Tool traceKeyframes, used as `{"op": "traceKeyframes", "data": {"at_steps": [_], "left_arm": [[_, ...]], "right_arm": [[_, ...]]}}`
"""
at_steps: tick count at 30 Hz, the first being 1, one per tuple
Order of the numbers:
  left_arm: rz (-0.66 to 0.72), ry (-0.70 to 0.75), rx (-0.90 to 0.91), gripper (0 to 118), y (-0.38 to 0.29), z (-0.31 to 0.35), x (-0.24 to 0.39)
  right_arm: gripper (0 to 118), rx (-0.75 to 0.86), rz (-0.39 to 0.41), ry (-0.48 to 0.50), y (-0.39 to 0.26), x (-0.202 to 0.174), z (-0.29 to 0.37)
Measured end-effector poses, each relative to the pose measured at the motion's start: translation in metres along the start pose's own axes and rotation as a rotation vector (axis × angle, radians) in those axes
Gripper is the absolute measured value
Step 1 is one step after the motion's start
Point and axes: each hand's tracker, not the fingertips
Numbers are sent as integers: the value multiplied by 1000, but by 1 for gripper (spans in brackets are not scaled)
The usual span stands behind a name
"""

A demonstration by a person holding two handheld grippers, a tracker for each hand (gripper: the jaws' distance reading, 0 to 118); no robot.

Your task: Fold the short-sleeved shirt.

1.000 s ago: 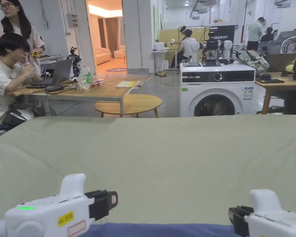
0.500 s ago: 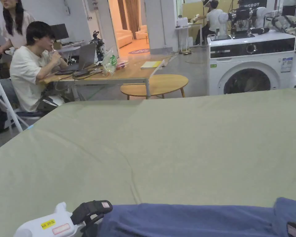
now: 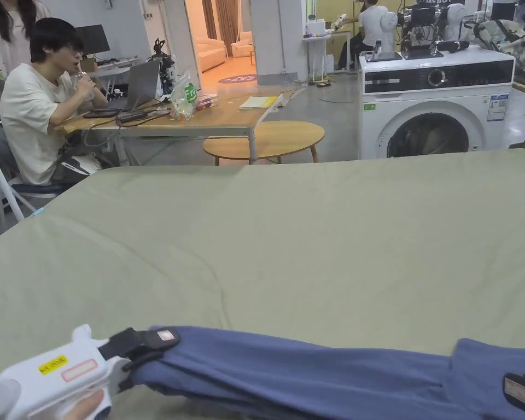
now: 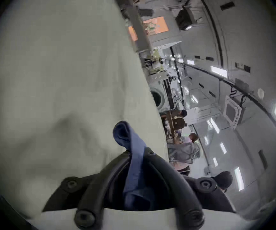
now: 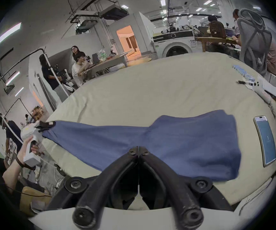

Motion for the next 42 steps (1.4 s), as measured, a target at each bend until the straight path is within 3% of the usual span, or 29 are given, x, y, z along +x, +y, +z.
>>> {"op": "traceKeyframes", "data": {"at_steps": [3, 7, 11, 16, 19, 20, 21, 22, 23, 27, 30, 31, 36, 38, 40, 42], "left_arm": [[-207, 75, 57, 2, 19, 29, 47], [-303, 90, -17, 2, 10, 16, 98], [-443, 82, -119, 2, -58, -57, 125], [-430, 88, -382, 2, -126, -172, 115], [-478, 49, -459, 2, -154, -202, 127], [-506, 47, -455, 6, -158, -206, 132], [-505, 37, -447, 19, -158, -208, 134], [-482, -8, -468, 41, -154, -208, 134], [-449, -66, -489, 44, -149, -205, 136], [-428, -92, -470, 43, -135, -189, 129], [-369, -61, -438, 6, -134, -191, 115], [-353, -47, -444, 3, -138, -200, 110], [-351, 100, -707, 0, -185, -249, 78], [-346, 40, -595, 0, -180, -240, 78], [-297, 24, -615, 0, -167, -228, 84], [-381, -35, -627, 3, -153, -205, 92]], "right_arm": [[0, -4, 22, -3, 0, 1, 2], [0, 11, -37, 28, -1, 8, 5], [0, 55, -103, 108, 0, 3, 13], [0, 80, -58, 114, 1, -4, 34], [0, 78, -57, 114, 0, 5, 43], [0, 76, -55, 97, 0, 10, 44], [0, 77, -52, 74, -1, 14, 45], [0, 80, -55, 55, -2, 20, 46], [0, 79, -72, 51, -2, 26, 46], [0, 72, -144, 73, -6, 42, 46], [0, 60, -148, 66, -6, 45, 41], [0, 53, -144, 63, -7, 44, 39], [0, 35, -132, 77, -11, 35, 35], [0, 22, -110, 65, -12, 30, 34], [0, 9, -85, 57, -13, 26, 32], [0, 0, -74, 64, -12, 25, 30]]}}
